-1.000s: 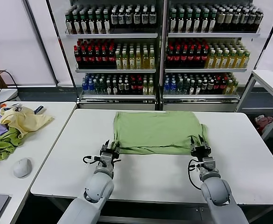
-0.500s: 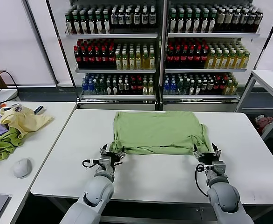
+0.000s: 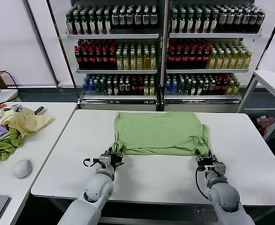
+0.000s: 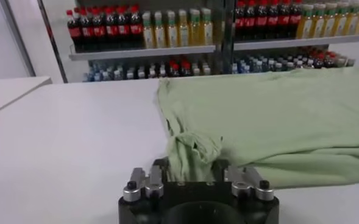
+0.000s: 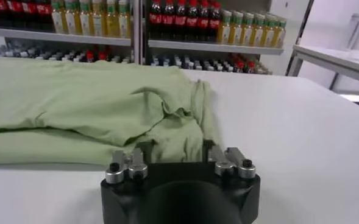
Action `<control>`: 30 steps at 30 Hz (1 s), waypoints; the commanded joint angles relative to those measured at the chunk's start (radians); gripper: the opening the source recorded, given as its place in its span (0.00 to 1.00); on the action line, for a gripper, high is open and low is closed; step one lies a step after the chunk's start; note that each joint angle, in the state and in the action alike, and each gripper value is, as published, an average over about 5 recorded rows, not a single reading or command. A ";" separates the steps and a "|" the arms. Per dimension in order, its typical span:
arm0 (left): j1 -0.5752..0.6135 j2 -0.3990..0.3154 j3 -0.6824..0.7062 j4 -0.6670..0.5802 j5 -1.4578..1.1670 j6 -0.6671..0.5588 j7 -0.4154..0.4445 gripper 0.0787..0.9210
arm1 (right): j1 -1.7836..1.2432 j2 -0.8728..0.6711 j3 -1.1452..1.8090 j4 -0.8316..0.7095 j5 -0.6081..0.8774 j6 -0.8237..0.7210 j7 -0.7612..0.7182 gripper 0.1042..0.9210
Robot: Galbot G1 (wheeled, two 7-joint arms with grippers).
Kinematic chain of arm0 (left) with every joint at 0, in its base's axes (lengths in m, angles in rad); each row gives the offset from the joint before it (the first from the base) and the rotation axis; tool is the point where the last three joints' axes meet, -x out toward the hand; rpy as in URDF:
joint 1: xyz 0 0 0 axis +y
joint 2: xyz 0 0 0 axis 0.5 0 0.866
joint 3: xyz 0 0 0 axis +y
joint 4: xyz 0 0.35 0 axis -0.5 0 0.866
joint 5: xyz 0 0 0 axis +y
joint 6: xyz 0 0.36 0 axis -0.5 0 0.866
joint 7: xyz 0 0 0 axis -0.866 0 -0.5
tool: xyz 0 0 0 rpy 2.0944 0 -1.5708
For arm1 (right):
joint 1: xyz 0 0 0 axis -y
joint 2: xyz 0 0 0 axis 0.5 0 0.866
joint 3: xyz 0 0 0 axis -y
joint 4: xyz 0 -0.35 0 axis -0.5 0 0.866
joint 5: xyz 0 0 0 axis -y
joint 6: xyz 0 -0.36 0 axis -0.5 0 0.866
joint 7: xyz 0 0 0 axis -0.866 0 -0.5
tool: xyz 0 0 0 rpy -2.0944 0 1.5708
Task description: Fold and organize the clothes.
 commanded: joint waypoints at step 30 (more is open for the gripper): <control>0.370 0.058 -0.084 -0.423 -0.050 0.054 0.076 0.03 | -0.371 -0.087 0.161 0.410 0.107 -0.061 -0.017 0.06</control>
